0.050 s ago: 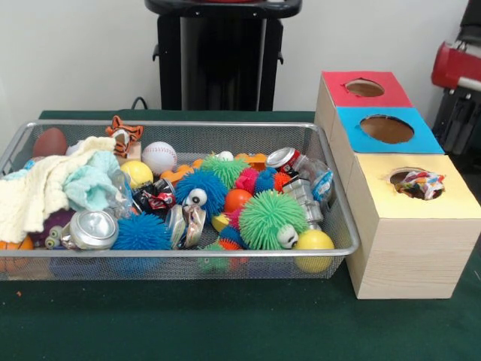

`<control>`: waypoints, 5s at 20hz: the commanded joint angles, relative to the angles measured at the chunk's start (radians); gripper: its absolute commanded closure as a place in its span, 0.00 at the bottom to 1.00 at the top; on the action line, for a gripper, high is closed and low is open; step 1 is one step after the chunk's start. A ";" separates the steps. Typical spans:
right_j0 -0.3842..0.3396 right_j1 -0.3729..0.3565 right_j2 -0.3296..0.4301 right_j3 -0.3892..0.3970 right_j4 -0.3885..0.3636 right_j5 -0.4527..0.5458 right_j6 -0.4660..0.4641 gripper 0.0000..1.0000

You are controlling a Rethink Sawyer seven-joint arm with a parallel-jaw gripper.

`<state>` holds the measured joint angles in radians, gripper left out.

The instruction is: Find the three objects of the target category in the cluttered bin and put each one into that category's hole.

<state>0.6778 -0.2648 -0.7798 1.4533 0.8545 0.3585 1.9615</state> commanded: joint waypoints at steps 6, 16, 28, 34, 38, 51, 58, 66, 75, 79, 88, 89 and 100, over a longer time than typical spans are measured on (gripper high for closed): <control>-0.002 -0.010 0.006 0.043 -0.042 0.120 0.283 1.00; -0.057 -0.007 0.127 0.100 -0.035 -0.035 0.217 1.00; -0.078 0.035 0.173 0.088 -0.033 -0.140 0.231 1.00; -0.091 0.046 0.197 0.088 -0.033 -0.187 0.231 1.00; -0.095 0.057 0.204 0.081 -0.032 -0.207 0.233 1.00; -0.091 0.100 0.220 0.086 -0.008 -0.242 0.266 1.00; -0.096 0.115 0.237 0.092 -0.005 -0.246 0.267 1.00; -0.101 0.111 0.280 0.111 0.008 -0.224 0.280 1.00; -0.053 0.126 0.243 0.111 0.050 -0.132 0.337 1.00; -0.043 0.128 0.226 0.113 0.056 -0.110 0.341 1.00; -0.049 0.096 0.222 0.136 0.039 -0.100 0.303 1.00; -0.047 0.096 0.218 0.135 0.038 -0.100 0.302 1.00; -0.058 0.071 0.195 0.130 0.026 -0.104 0.277 1.00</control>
<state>0.6410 -0.1982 -0.6773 1.5311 0.8689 0.1351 1.9621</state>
